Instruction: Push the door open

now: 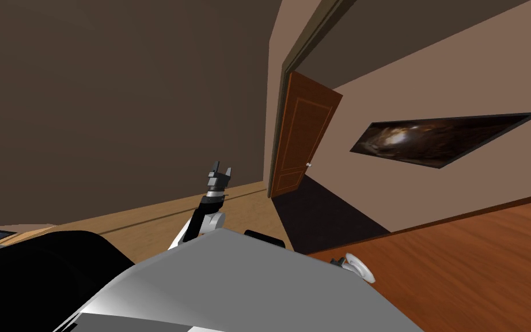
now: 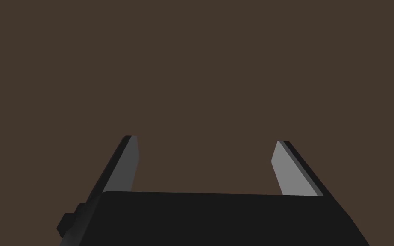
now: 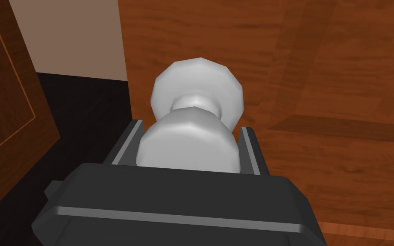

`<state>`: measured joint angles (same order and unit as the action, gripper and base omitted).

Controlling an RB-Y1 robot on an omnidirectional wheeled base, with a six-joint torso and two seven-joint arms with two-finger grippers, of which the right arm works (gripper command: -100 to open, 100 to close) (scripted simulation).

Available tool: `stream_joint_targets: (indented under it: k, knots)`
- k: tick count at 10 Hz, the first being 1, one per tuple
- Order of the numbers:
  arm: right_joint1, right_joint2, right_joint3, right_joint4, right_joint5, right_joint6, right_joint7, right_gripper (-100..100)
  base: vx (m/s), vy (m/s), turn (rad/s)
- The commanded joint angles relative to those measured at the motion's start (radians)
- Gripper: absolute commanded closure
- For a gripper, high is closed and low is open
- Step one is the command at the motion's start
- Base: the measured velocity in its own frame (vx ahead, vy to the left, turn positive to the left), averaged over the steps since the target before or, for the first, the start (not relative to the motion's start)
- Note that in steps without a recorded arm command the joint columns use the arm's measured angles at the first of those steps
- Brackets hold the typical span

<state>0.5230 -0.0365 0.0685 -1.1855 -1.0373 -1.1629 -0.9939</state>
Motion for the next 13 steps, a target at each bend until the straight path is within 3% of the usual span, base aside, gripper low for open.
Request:
stream_joint_targets:
  k: [1, 8, 13]
  knots:
    - [0.004, -0.008, -0.011, -0.001, -0.014, -0.005, 0.000, 100, 0.094, -0.059, -0.017]
    - [0.022, -0.024, -0.060, -0.004, -0.078, -0.025, 0.002, 100, 0.154, -0.143, -0.032]
    - [0.038, -0.017, -0.106, -0.007, -0.138, -0.045, 0.003, 100, 0.153, -0.150, -0.041]
